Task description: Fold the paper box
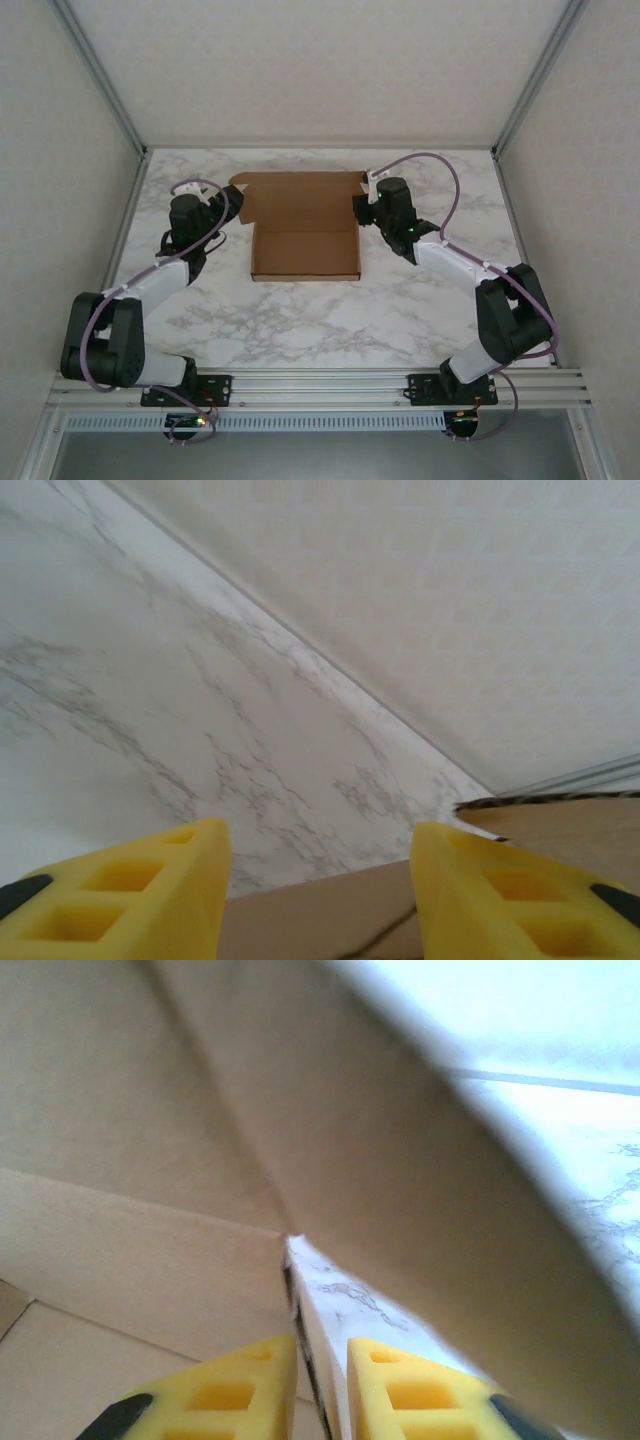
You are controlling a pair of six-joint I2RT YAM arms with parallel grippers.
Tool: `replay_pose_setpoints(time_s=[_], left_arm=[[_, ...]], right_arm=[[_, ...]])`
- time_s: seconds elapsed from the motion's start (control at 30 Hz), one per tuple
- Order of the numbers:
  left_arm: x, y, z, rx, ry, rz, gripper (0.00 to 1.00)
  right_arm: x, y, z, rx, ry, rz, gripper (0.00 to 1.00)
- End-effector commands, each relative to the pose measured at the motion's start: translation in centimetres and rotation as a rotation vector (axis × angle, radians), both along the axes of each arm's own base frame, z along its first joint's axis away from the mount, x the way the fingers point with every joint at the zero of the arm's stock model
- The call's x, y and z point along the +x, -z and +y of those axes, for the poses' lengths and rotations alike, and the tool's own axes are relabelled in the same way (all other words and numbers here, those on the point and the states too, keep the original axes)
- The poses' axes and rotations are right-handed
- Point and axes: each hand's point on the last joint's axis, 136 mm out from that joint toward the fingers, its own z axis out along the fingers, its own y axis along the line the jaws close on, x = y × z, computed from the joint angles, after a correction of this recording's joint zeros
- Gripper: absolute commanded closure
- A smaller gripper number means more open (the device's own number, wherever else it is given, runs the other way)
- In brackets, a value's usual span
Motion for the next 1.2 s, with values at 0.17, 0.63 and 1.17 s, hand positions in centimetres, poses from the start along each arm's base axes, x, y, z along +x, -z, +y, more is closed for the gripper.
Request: replay_pose_setpoints(time_s=[0.17, 0.63, 1.17], left_arm=[[-2.0, -4.7, 2.7, 0.235, -0.046, -0.131, 0.44], [-0.6, -1.5, -1.2, 0.353, 0.24, -0.135, 0.51], [0.9, 0.1, -4.0, 0.414, 0.35, -0.127, 0.75]], right_arm=[[0.8, -1.3, 0.1, -0.018, -0.068, -0.013, 0.8], [0.7, -0.9, 0.8, -0.003, -0.155, 0.031, 0.73], [1.2, -0.9, 1.1, 0.032, -0.148, 0.083, 0.78]])
